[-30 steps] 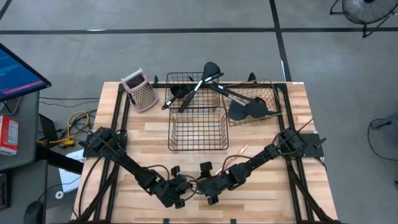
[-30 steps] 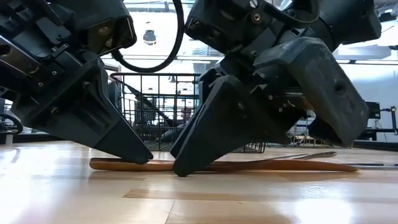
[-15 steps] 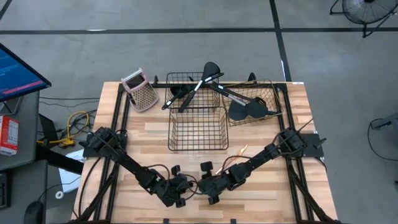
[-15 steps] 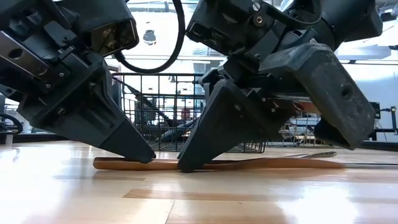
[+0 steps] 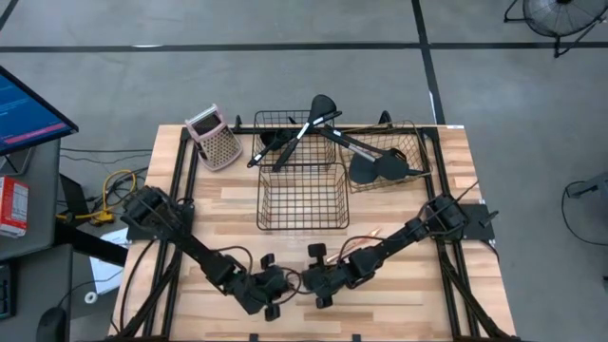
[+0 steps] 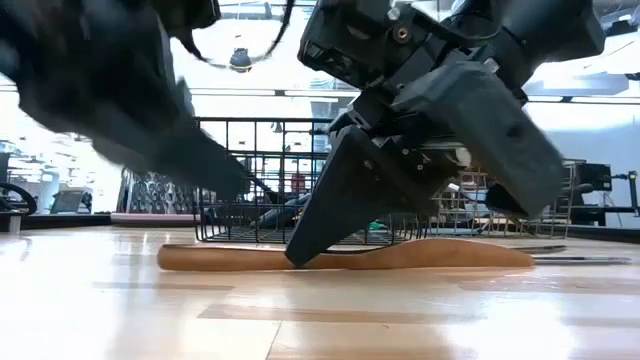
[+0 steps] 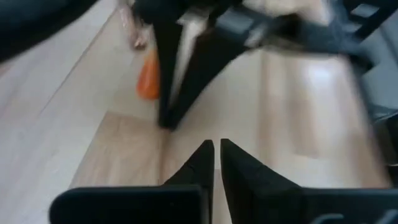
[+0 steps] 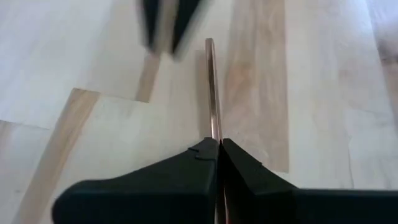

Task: Pick & Place Kitchen Items
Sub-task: Put the table knife into the bottom wire basket

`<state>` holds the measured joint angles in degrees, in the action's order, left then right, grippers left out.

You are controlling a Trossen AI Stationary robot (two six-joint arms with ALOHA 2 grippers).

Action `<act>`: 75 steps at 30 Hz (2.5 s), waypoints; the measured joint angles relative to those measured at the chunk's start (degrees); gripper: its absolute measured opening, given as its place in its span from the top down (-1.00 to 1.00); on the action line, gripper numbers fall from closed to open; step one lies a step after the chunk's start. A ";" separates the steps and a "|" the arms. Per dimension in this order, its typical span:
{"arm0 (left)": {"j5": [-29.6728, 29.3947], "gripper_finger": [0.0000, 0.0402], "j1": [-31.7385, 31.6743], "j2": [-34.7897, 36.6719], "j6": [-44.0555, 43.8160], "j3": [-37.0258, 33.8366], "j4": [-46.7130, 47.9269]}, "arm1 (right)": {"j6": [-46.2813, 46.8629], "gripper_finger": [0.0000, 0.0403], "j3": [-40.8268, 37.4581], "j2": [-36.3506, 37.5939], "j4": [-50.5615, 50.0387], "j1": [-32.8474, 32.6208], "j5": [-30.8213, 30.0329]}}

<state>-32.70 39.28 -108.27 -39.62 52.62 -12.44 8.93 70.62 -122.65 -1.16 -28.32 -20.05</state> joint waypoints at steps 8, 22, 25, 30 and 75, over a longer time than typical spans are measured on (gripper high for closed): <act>1.50 0.87 1.80 4.92 6.31 0.02 2.85 | 1.64 0.99 -0.07 0.31 -0.09 0.04 0.41; -3.97 0.20 1.77 3.39 3.32 -7.85 -0.38 | 2.73 0.99 -0.10 0.31 0.98 -0.08 3.55; -2.34 0.04 1.72 3.32 3.31 -9.74 -3.10 | 2.73 0.99 -0.10 0.31 1.25 -0.10 3.71; -1.45 -0.09 1.72 0.67 3.31 -10.18 -8.59 | 2.73 0.99 -0.10 0.31 1.93 0.46 4.05; 3.20 1.00 -0.72 0.20 -2.09 -9.34 -7.45 | -1.51 0.44 -0.18 21.25 -12.29 -0.83 3.81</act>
<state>-29.50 38.55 -108.07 -41.71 43.29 -19.88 7.42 70.43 -101.40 -13.45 -29.15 -16.25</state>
